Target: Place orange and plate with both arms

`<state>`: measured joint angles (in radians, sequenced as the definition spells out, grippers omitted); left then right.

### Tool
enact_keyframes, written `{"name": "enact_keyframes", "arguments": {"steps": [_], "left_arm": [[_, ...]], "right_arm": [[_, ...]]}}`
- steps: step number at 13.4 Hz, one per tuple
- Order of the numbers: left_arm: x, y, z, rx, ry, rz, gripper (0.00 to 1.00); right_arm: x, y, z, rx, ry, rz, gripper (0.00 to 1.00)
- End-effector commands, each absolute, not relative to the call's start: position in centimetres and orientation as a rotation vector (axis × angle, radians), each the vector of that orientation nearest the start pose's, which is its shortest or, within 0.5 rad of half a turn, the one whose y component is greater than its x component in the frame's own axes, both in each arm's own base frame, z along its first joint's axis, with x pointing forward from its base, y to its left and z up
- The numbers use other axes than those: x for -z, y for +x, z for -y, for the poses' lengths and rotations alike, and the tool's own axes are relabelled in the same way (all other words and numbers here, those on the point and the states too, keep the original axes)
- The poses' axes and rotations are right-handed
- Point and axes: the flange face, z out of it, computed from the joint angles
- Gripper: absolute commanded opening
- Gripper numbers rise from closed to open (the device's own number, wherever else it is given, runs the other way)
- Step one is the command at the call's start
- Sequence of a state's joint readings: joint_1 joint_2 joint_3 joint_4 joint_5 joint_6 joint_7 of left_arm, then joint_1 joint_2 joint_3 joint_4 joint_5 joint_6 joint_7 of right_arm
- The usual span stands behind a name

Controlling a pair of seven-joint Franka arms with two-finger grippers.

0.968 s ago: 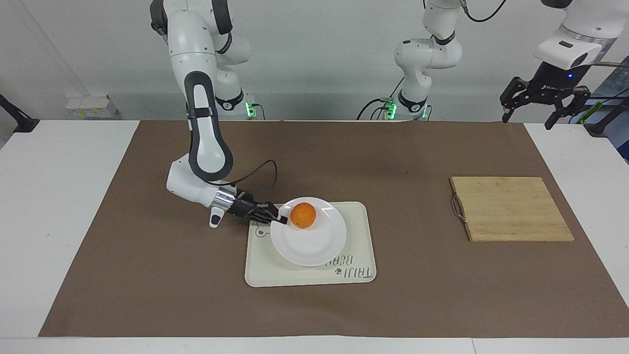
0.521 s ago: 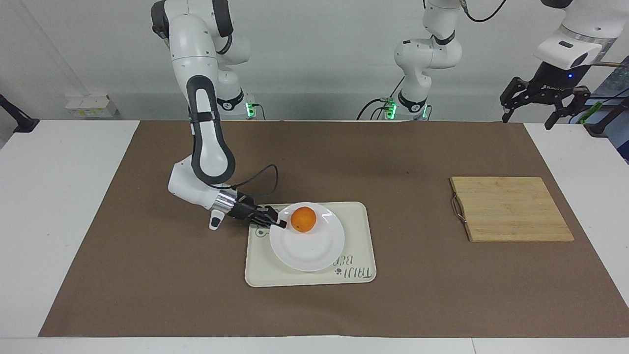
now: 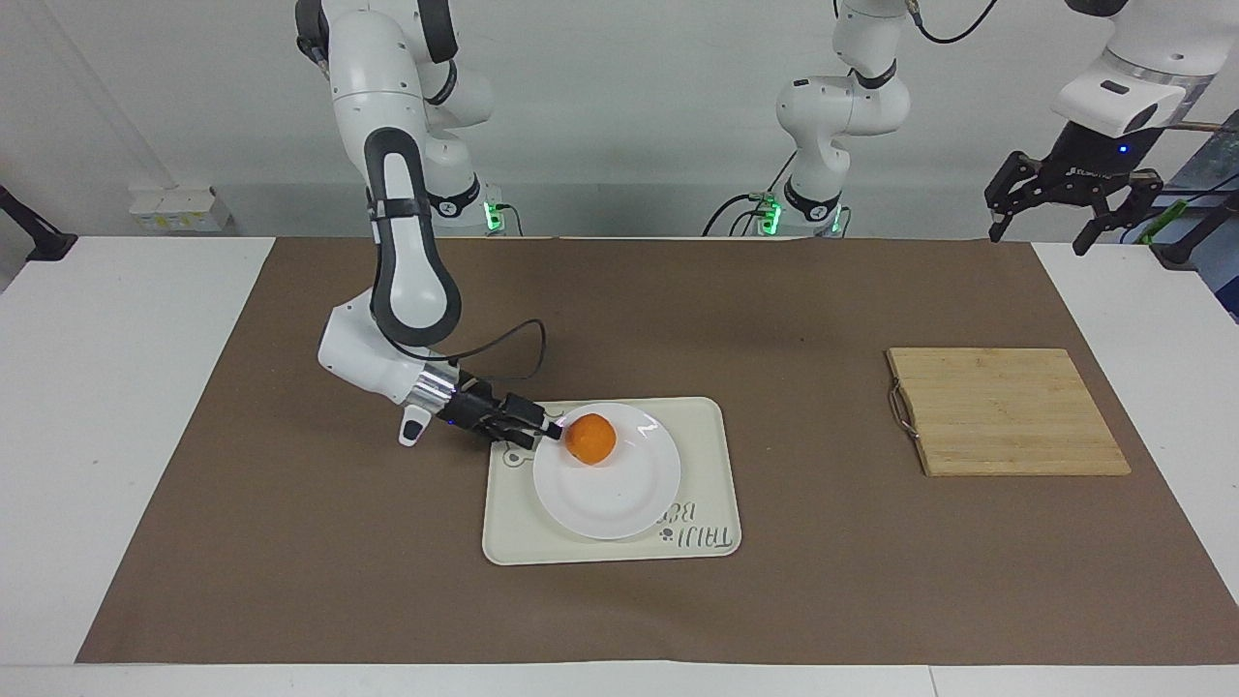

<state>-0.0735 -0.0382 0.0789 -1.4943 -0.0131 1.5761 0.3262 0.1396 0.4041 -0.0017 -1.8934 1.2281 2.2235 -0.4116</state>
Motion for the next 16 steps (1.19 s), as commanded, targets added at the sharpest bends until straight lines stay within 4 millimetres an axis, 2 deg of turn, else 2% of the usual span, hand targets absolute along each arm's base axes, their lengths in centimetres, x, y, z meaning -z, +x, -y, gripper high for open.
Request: {"name": "enact_keyframes", "arguments": {"steps": [1, 5, 7, 11, 13, 16], "left_arm": [[-68.6, 53.9, -0.4, 0.176, -3.079, -0.512, 1.0], [-68.6, 53.9, -0.4, 0.176, -3.079, -0.512, 1.0], [-68.6, 53.9, -0.4, 0.176, -3.079, -0.512, 1.0], [-68.6, 53.9, -0.4, 0.176, -3.079, -0.512, 1.0], [-68.6, 53.9, -0.4, 0.176, -3.079, -0.512, 1.0], [-68.6, 53.9, -0.4, 0.176, -3.079, -0.512, 1.0]], "right_arm": [[-33.3, 61.4, -10.2, 0.101, -2.236, -0.323, 1.0], [-39.5, 60.5, -8.3, 0.045, -2.438, -0.364, 1.0], [-42.6, 60.0, -6.2, 0.035, -2.492, -0.377, 1.0], [-46.6, 59.6, 0.2, -0.018, -2.693, -0.279, 1.0], [-48.7, 59.4, 1.8, -0.058, -2.855, -0.187, 1.0], [-53.3, 58.0, 3.3, 0.005, -3.067, -0.075, 1.0]]}}
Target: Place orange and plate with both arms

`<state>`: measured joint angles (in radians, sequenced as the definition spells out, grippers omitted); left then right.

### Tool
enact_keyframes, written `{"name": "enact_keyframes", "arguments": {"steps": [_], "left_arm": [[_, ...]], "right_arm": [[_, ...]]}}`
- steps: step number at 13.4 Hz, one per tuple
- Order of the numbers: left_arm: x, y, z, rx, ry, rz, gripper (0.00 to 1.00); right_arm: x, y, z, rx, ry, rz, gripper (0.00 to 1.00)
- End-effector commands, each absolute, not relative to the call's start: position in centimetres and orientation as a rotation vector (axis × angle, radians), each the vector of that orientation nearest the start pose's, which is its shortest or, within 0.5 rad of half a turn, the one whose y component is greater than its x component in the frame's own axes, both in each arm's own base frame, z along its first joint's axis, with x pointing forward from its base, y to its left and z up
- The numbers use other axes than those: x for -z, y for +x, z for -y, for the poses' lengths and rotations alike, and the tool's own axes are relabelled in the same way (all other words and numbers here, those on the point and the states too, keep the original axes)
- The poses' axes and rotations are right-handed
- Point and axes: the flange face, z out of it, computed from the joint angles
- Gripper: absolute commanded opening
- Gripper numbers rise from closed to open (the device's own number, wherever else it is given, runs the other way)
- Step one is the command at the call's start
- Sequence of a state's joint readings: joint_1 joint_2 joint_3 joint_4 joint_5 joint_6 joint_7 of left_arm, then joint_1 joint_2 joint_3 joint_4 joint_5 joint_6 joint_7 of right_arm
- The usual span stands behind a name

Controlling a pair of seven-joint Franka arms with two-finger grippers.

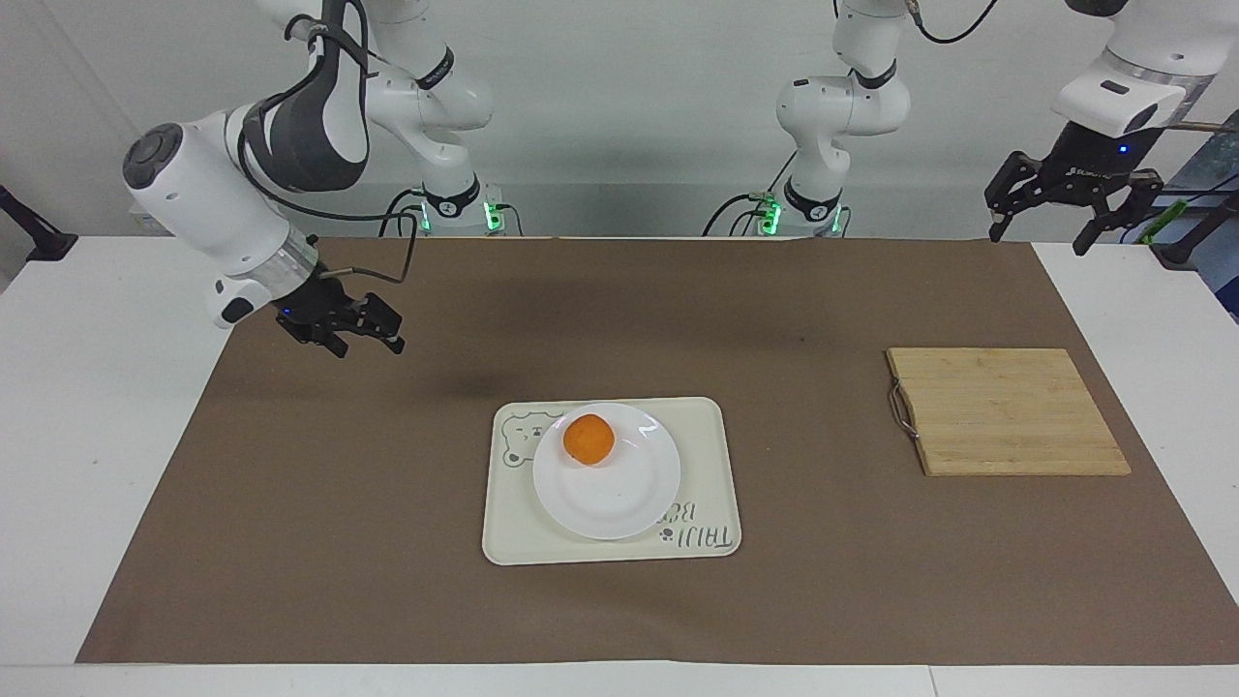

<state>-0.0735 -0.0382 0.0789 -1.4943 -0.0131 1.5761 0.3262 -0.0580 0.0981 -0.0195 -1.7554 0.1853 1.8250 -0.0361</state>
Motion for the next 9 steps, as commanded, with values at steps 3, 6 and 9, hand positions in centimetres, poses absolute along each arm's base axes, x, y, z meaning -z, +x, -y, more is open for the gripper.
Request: {"name": "enact_keyframes", "arguments": {"steps": [3, 6, 9], "left_arm": [[-68.6, 53.9, -0.4, 0.176, -3.079, -0.512, 1.0], [-68.6, 53.9, -0.4, 0.176, -3.079, -0.512, 1.0], [-68.6, 53.9, -0.4, 0.176, -3.079, -0.512, 1.0]], "right_arm": [[-57.6, 55.9, 3.3, 0.075, -3.204, 0.174, 1.0], [-61.9, 55.0, 2.8, 0.069, -3.201, 0.197, 1.0], [-65.3, 53.8, 2.8, -0.012, -3.197, 0.185, 1.0]]}}
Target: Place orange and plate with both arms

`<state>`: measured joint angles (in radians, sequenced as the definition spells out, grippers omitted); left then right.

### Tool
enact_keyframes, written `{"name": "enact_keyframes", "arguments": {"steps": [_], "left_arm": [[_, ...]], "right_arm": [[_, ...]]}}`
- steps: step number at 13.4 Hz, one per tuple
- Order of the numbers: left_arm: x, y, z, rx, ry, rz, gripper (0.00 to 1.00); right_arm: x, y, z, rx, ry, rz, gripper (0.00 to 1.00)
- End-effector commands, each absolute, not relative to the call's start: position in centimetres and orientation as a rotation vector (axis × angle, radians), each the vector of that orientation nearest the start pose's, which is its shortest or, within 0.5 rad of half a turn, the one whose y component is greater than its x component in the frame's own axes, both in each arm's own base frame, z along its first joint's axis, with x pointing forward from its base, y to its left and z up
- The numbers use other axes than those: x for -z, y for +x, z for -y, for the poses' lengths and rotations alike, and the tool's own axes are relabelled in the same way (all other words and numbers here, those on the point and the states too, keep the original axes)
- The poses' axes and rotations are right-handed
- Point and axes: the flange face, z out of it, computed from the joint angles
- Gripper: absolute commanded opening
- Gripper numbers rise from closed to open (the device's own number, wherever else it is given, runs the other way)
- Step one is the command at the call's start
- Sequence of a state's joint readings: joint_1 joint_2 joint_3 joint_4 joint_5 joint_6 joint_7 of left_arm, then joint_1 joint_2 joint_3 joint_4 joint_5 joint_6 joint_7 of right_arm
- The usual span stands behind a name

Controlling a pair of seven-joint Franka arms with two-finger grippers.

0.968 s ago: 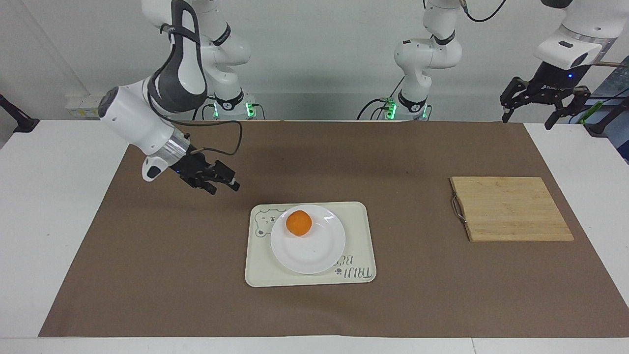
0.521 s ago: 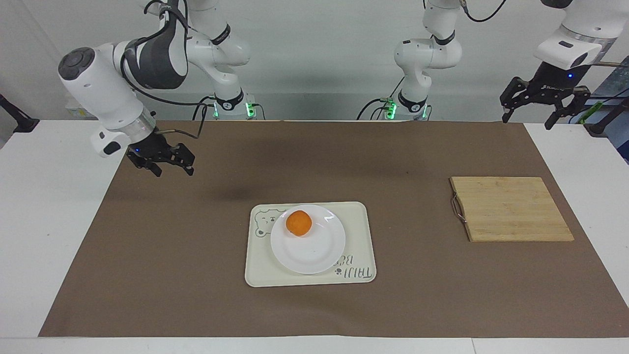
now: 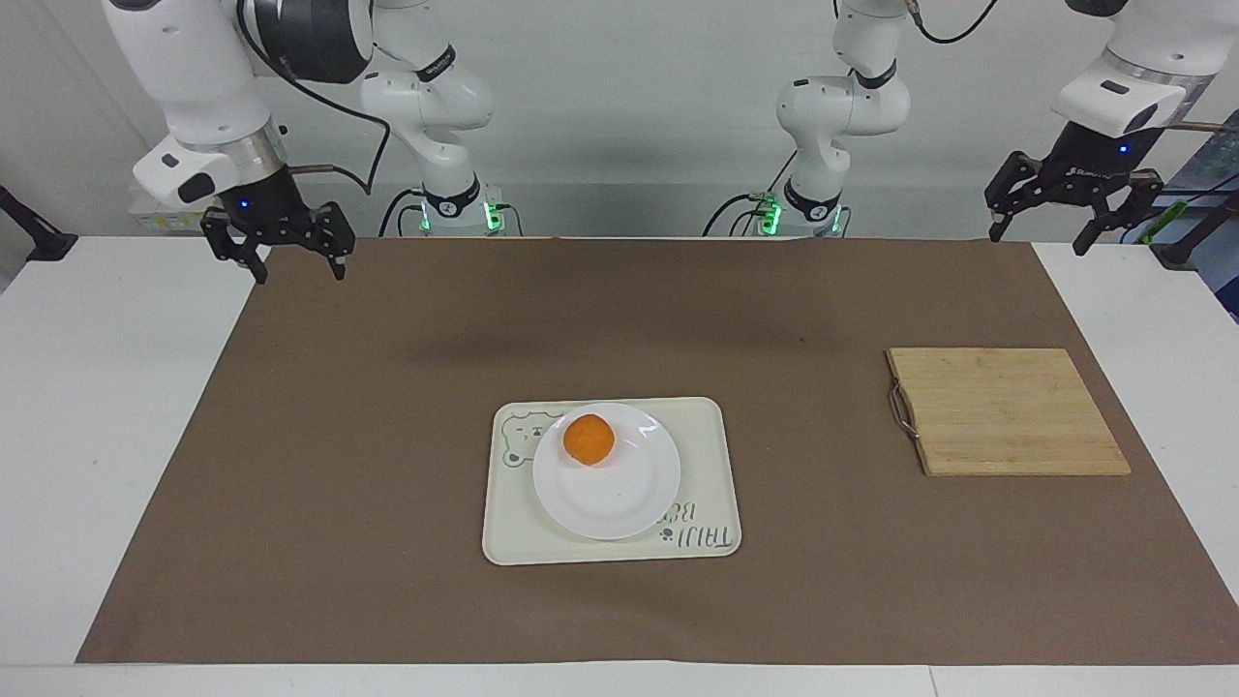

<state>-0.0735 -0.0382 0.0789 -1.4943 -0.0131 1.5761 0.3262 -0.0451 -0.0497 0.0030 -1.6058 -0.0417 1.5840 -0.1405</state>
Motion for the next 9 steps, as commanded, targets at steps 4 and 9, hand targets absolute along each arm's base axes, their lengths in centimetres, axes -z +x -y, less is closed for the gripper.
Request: {"name": "enact_keyframes", "arguments": {"steps": [4, 9], "left_arm": [[-68.59, 53.9, -0.42, 0.176, -3.079, -0.512, 1.0], [-68.57, 53.89, -0.42, 0.174, -3.08, -0.513, 1.0]], "right_arm": [[-66.48, 53.03, 2.62, 0.005, -3.193, 0.066, 1.0], [-66.39, 52.68, 2.46, -0.023, -3.179, 0.067, 1.0]]}}
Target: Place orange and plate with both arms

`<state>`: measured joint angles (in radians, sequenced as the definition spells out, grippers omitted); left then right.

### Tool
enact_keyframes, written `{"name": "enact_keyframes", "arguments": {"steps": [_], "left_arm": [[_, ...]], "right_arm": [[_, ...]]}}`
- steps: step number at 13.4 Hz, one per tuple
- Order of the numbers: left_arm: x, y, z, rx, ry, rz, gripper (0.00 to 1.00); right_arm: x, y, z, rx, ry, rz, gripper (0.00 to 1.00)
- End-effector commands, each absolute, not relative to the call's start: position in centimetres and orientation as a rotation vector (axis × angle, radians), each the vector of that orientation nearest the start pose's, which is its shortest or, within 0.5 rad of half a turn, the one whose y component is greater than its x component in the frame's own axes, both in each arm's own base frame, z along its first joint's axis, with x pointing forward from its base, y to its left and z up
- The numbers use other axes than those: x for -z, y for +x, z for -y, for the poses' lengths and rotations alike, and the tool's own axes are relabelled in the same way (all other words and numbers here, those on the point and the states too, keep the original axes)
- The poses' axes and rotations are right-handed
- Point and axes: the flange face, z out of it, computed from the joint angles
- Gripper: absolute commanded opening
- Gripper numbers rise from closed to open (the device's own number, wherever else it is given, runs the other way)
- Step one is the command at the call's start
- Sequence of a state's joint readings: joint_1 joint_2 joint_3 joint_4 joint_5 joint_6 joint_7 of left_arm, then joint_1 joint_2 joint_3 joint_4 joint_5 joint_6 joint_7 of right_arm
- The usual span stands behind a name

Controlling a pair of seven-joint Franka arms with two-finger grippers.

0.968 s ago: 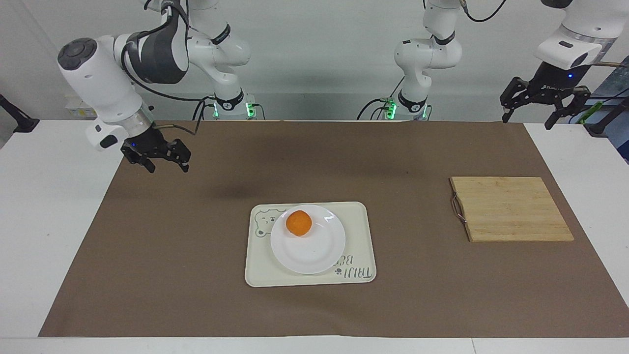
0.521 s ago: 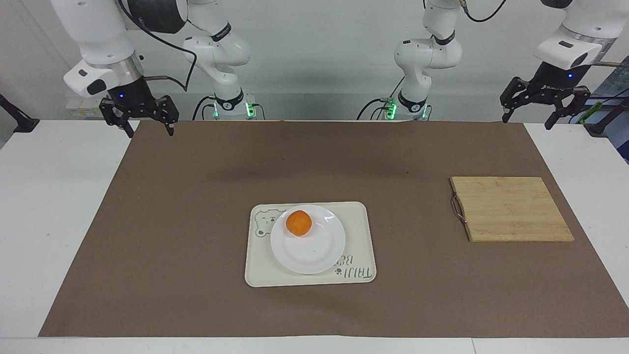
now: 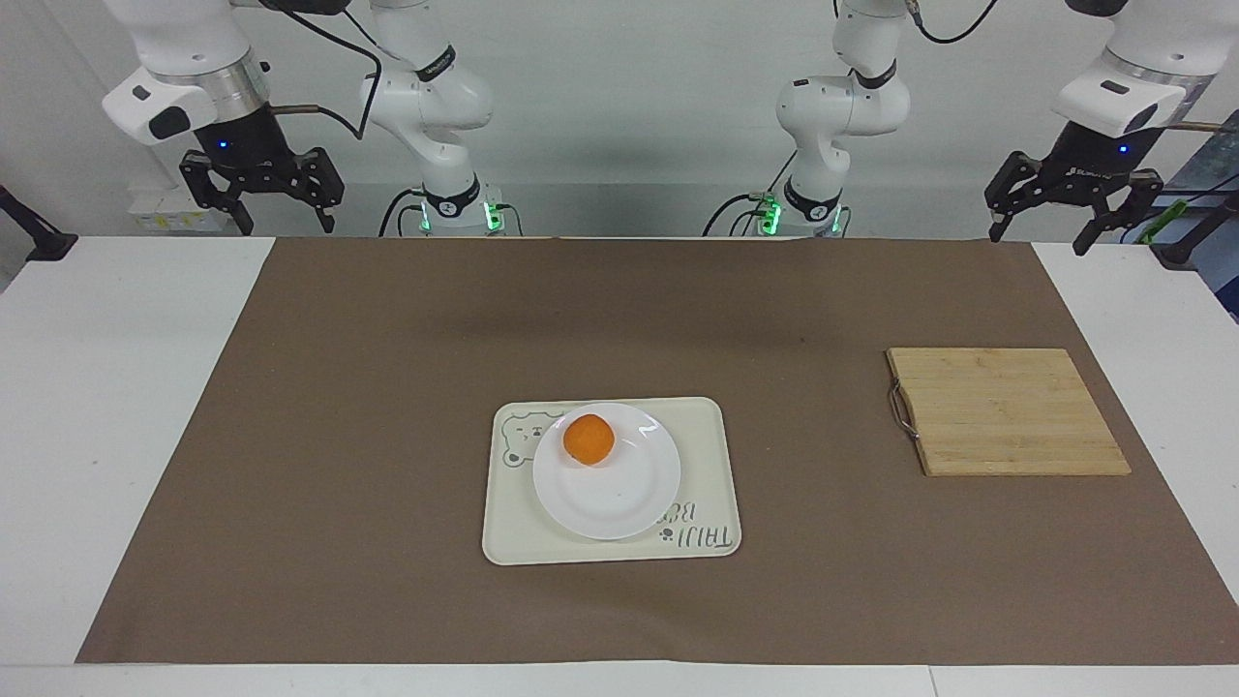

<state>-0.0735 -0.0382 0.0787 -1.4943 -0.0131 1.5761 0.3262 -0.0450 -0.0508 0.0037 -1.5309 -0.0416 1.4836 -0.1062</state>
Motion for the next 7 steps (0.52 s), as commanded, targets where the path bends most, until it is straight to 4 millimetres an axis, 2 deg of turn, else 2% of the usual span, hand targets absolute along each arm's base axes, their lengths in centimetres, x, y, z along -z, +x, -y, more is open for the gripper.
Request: {"name": "enact_keyframes", "arguments": {"steps": [1, 5, 7], "left_arm": [[-68.59, 53.9, -0.42, 0.176, -3.079, -0.512, 1.0], [-68.59, 53.9, -0.42, 0.176, -3.079, -0.512, 1.0], [-68.59, 53.9, -0.42, 0.176, -3.079, -0.512, 1.0]], "right_arm": [[-66.38, 52.66, 2.37, -0.025, -3.171, 0.068, 1.0], [-66.14, 52.53, 2.19, -0.036, -3.141, 0.058, 1.0], [-66.23, 52.46, 1.79, -0.026, -3.122, -0.097, 1.0]]}}
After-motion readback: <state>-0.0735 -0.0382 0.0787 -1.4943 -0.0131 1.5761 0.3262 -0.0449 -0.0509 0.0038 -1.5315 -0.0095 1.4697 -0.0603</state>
